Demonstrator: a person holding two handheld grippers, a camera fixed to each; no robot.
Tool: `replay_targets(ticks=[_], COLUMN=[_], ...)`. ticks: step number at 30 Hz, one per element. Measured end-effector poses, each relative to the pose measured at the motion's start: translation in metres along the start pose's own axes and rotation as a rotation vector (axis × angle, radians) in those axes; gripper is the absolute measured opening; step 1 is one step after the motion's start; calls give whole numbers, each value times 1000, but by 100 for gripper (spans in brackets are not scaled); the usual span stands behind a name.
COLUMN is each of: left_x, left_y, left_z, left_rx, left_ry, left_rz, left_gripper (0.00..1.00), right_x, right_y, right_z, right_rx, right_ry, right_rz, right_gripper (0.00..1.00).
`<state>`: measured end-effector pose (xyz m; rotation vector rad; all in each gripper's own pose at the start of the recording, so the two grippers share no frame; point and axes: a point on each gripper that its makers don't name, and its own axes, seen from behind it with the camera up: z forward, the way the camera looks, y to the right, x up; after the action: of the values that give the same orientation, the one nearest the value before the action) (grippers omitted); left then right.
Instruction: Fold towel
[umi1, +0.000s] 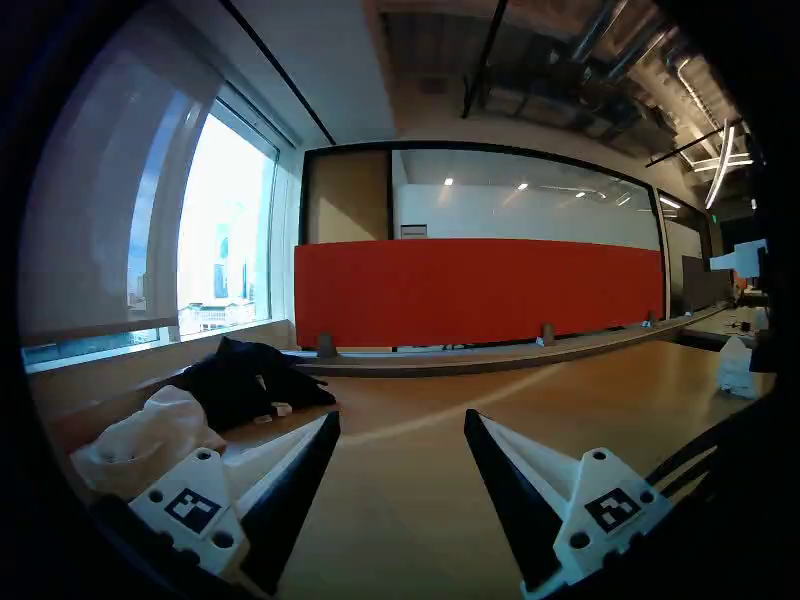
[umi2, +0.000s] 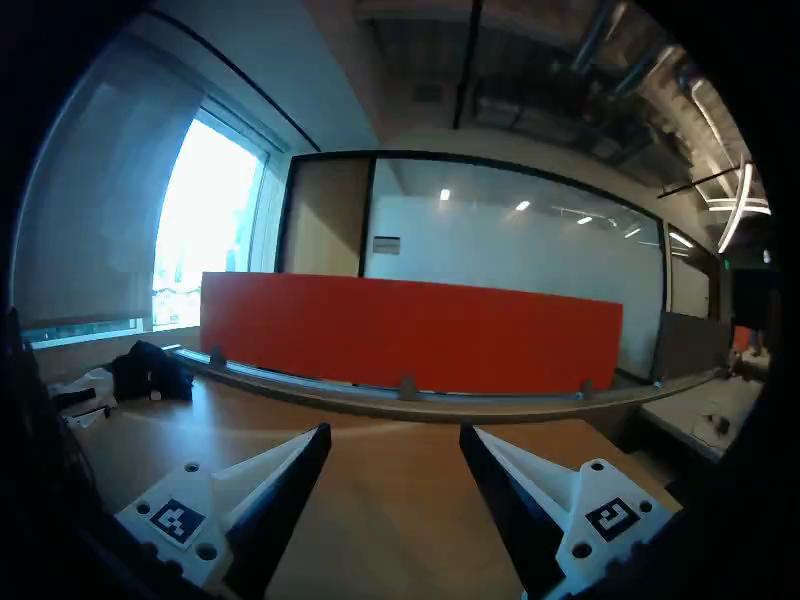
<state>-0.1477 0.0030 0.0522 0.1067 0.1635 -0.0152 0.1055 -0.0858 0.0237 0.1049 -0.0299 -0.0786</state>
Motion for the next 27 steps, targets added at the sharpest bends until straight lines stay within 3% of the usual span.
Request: replay_targets(ticks=[9,15,27], left_x=[-9,-15,-16], left_y=[-1,-5,-4], left_z=[-1,-1,-2], left_rx=[4,11,10], left_ry=[-1,-4,-2], left_rz=[0,-26,-19], left_gripper=[92,92,92], right_x=[-4,-9,-12], right_y=[0,4,3], right_z=[3,5,10], right_rx=[4,0,11], right_ry=[-3,-3,-3], right_rz=[-3,-2,-5], right_gripper=[100,100,100])
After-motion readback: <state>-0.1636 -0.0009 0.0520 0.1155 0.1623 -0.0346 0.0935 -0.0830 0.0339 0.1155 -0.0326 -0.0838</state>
